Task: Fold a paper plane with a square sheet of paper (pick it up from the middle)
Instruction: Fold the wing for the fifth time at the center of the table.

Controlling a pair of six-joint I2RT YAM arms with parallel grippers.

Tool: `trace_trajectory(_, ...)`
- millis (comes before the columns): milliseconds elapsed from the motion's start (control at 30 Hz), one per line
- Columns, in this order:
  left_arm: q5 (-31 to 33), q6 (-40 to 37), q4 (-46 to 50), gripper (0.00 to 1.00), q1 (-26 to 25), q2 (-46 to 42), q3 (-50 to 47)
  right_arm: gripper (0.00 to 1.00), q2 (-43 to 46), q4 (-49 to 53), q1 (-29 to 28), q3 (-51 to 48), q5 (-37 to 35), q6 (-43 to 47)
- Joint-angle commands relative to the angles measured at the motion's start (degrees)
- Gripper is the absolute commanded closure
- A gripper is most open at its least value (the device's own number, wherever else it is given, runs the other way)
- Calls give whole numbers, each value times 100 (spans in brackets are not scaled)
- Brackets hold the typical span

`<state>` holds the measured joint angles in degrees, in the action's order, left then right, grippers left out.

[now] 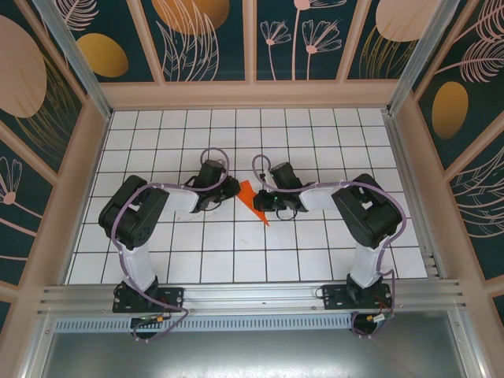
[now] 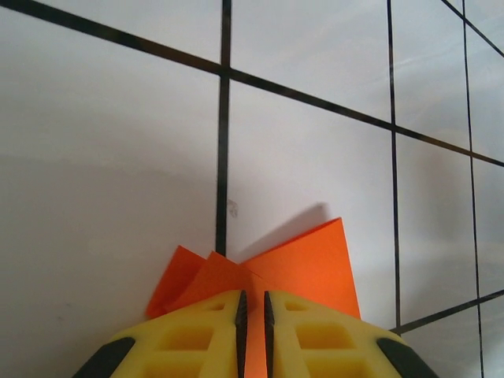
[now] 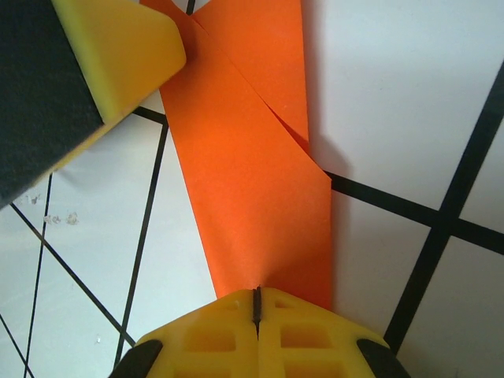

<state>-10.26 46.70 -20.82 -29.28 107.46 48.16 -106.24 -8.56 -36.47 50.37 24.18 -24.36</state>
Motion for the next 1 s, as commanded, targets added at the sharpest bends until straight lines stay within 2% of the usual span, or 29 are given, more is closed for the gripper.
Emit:
trace_trajectory(0,472,-174,258,82,326,201,-115,100,-354,883,74,-375,-547,123)
trace_trajectory(300,158,-132,87,82,716,69,-266,100,-362,757,80,-488,-459,45)
trace_trajectory(433,16,-117,99,81,733,-405,-261,100,-330,763,70,-445,-434,35)
trace_trajectory(533,-356,154,-227,81,707,-847,-428,100,-311,788,70,-434,-406,28)
trace_trajectory(633,-556,287,-417,82,539,-1101,-535,100,-287,799,76,-475,-429,20)
trace_trajectory(767,-683,374,-541,87,158,-964,-481,100,-259,789,67,-515,-434,10)
trace_trajectory(967,-813,375,-547,95,-131,-179,-213,100,-255,783,70,-508,-401,10)
